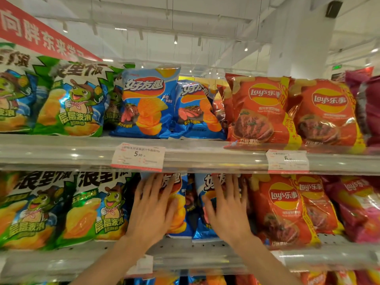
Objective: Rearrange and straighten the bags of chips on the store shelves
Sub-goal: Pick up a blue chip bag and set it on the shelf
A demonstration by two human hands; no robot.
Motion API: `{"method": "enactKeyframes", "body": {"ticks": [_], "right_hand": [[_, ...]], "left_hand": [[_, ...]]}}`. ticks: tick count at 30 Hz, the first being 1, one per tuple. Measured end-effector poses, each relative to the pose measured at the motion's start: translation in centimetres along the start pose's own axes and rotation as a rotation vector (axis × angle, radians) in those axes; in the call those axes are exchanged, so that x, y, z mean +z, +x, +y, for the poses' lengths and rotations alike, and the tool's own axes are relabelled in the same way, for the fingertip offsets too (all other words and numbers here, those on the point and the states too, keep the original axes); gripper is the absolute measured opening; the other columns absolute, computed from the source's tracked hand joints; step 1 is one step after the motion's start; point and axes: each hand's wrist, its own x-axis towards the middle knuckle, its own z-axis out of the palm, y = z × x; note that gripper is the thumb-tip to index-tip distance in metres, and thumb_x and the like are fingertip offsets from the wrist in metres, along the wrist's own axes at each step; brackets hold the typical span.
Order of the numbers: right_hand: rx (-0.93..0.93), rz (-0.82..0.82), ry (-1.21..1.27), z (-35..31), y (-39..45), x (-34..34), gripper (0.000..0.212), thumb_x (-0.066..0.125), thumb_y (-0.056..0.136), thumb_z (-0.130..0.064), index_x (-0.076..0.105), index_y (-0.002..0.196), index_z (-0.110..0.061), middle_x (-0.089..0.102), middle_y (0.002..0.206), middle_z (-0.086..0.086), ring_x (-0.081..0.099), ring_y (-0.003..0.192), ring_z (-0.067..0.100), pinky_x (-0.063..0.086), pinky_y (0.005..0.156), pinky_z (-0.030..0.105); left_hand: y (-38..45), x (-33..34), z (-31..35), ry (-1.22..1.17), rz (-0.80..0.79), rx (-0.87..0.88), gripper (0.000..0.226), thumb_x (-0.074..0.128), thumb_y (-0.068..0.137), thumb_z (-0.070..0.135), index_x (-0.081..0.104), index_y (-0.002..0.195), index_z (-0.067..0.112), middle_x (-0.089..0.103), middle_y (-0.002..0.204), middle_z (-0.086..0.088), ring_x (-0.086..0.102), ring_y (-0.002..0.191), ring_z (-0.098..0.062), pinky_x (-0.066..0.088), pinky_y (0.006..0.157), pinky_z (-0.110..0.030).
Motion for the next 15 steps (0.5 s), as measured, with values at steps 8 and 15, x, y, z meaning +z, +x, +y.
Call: {"method": "enactKeyframes", "body": {"ticks": [8, 15], "right_hand": [[-0.073, -0.068, -0.136, 0.1, 0.1, 1.3, 0.068, 0.018, 0.1, -0.062, 0.026, 0.156, -0.024, 0.021, 0.163, 0.016, 0.01, 0.152, 0.035, 0.006, 0.119, 0.061], [-0.081, -0.077, -0.1, 0.6, 0.2, 1.8, 0.068, 0.014, 0.1, -0.064, 0.015, 0.158, -0.029, 0.01, 0.165, 0.012, -0.003, 0.153, 0.031, 0.0, 0.119, 0.061]], "left_hand": [[-0.1, 1.1, 0.1, 0.069, -0.049, -0.016, 0.069, 0.02, 0.102, 0.059, 0.027, 0.157, 0.018, 0.029, 0.161, -0.016, 0.023, 0.151, -0.034, 0.016, 0.121, -0.056], [0.4, 1.8, 0.1, 0.062, -0.047, 0.018, 0.068, 0.021, 0.102, 0.059, 0.015, 0.16, 0.024, 0.023, 0.162, -0.019, 0.021, 0.15, -0.038, 0.019, 0.12, -0.057]]}}
